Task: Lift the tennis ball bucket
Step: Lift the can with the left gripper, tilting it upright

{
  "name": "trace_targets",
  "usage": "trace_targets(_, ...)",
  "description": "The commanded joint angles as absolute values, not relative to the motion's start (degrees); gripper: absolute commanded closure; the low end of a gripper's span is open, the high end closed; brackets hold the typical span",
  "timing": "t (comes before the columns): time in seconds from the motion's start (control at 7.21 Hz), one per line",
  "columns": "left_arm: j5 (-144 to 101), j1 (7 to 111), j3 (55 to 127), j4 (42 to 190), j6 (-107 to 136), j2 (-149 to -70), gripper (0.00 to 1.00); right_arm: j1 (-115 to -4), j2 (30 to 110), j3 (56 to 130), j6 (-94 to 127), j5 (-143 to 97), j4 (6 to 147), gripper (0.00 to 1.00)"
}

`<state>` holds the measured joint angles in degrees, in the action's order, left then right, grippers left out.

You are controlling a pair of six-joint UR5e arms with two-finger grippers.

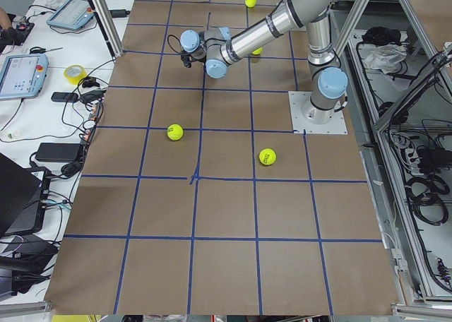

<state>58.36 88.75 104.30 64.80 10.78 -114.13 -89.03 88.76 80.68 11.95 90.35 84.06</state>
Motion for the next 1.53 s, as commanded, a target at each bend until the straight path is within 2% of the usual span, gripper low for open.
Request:
trace_targets(0.0, 58.62, 88.59, 101.71, 65.65, 12.20, -113.56, 1.00, -89.03, 88.77, 80.68, 11.87, 90.35, 84.02, 0.00)
trace_targets(0.42, 63.50, 88.51, 97.14, 66.27, 14.32, -112.59, 1.00, -89.03, 88.77, 80.77, 11.87, 90.35, 84.02, 0.00)
trace_targets(0.97, 72.06, 88.77, 86.42, 72.92, 14.50, -111.36, 1.00, -89.12, 88.77, 80.68, 11.95, 90.35, 84.02, 0.00)
trace_targets(1.39, 79.60, 91.04, 82.89, 73.30, 14.77, -110.65, 1.00, -89.12, 88.77, 80.77, 11.95, 90.35, 84.02, 0.00)
